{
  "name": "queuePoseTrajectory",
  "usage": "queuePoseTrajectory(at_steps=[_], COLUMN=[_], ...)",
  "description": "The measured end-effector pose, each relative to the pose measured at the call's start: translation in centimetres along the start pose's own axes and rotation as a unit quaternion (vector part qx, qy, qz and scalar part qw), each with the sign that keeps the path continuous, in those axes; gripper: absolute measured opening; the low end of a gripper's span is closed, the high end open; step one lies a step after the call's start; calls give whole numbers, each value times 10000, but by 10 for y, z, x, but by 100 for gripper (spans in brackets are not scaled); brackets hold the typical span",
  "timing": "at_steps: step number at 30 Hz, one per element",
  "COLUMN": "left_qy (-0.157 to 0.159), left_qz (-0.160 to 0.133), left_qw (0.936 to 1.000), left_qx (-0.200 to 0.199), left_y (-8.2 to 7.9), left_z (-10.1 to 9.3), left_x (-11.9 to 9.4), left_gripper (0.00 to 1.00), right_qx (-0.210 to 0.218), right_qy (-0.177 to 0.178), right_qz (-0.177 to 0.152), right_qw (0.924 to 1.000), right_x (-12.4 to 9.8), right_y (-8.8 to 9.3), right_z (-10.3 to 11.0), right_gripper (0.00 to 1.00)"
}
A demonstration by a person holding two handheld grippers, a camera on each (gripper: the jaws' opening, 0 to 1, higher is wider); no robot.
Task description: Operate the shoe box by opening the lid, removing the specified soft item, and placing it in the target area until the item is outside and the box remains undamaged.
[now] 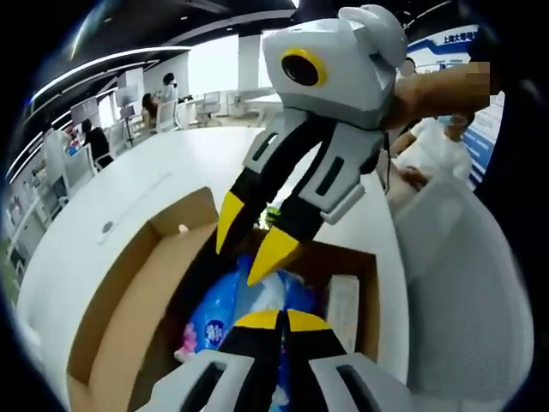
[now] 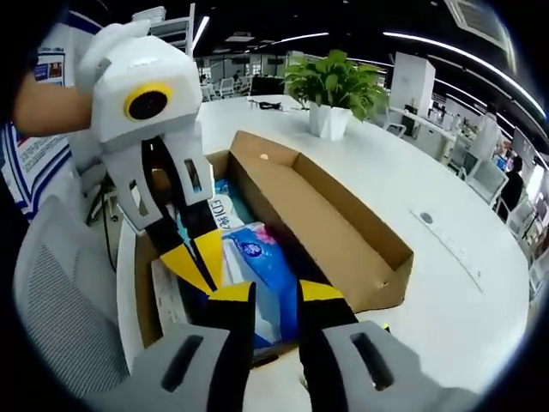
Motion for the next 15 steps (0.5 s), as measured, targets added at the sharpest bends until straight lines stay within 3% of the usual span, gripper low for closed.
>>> queuePoseTrajectory(at_steps=[15], left_qy=[-61], left_qz=[-169], left_qw=[9998], left_qx=[-115], left_y=[-6], left_z=[2], left_x=[-7], left_gripper=[0], right_qx=[-214], right_qy=[77], right_qz=[414], right_qw=[9989], right_x=[13], right_y=[9], right_z=[-4], right_gripper=[2])
Point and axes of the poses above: the point that each gripper's makers call its tool centre point, and the gripper's own axes: x roughly forward along the fingers, z roughly to its left, y roughly out of its underside, the point moved 1 cm from there along -x, roughly backward along the fingers, and after that the axes turned 4 degrees about z, right-handed, at the moved point
